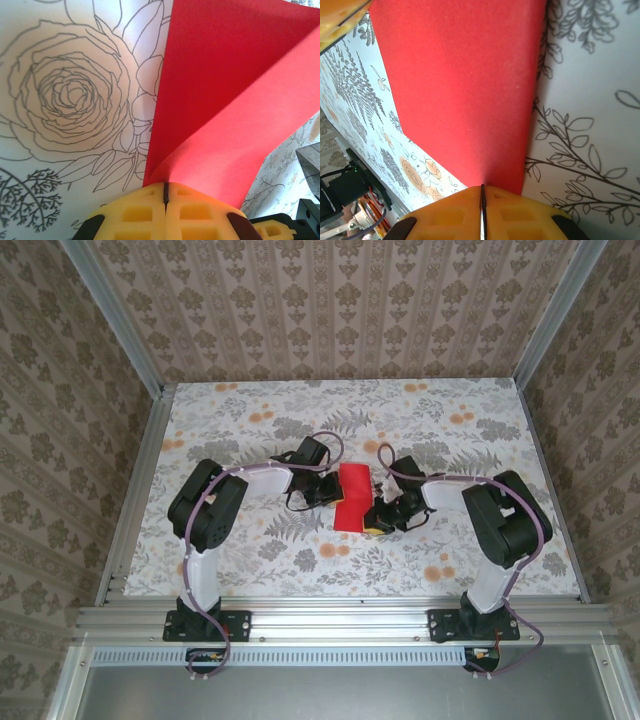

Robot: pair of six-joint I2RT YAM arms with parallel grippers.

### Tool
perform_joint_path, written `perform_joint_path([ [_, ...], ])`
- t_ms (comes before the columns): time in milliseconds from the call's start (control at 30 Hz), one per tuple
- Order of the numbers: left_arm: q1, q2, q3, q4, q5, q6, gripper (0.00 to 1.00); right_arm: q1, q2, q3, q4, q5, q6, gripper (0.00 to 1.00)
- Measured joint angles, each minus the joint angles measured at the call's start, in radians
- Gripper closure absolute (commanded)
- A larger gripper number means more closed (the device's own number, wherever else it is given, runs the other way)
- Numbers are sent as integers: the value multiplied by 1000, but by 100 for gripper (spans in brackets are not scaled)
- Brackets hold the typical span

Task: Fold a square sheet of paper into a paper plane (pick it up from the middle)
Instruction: First fold in half a square sheet of paper at the center of the table.

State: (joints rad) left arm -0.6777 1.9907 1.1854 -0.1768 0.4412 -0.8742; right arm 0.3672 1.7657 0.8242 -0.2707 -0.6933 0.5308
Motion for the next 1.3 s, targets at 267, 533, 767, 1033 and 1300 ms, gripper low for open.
perform_joint_path([
  [267,0,0,1,-3,-1,0,99,-5,-6,103,-22,49,19,85],
  [533,-2,2,12,-18,-7,3,99,-40,125,335,40,80,46,84],
  [767,-2,4,15,-22,-7,7,99,-77,240,376,40,80,49,84],
  [1033,-3,5,15,-22,-6,7,99,-95,296,426,38,74,51,84],
  [1300,-3,6,15,-22,-6,8,99,-97,296,433,71,76,73,83],
])
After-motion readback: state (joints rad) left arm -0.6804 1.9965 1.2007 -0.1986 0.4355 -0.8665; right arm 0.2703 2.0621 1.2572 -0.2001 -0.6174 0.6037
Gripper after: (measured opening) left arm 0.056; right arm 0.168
